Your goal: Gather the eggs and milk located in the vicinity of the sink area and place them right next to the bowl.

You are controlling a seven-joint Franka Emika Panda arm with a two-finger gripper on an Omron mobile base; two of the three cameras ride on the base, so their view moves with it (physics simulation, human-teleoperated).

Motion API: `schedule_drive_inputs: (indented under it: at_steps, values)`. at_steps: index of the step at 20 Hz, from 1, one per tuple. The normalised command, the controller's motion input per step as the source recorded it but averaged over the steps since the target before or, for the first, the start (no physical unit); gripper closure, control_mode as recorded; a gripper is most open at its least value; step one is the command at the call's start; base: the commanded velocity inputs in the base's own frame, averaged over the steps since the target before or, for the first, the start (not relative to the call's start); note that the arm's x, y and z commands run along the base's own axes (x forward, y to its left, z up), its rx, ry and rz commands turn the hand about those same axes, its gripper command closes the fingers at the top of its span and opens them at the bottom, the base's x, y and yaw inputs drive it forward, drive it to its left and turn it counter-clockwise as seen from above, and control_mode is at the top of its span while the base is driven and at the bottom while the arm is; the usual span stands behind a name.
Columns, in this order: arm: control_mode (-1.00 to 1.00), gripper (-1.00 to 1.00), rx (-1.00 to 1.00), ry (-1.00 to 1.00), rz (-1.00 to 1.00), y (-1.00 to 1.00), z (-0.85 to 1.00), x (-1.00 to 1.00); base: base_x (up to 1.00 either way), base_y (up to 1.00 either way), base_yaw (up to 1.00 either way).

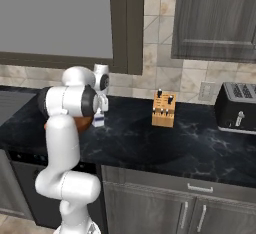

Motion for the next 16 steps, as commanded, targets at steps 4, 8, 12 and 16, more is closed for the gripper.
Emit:
schedule_drive_inputs:
  at_steps: [4,8,12,16]
  values:
    - [-1.00,-1.00,0.00,-0.25,0.00,0.00,-0.02,-0.22,0.00,0.00,0.00]
    - [-1.00,-1.00,0.00,-0.30,0.00,0.00,0.04,-0.36,0.00,0.00,0.00]
    - [-1.00,-1.00,0.00,-0.30,0.03,0.00,0.22,-0.47,0.00,0.00,0.00]
    - [-1.00,-1.00,0.00,-0.29,0.05,0.00,0.47,-0.51,0.00,0.00,0.00]
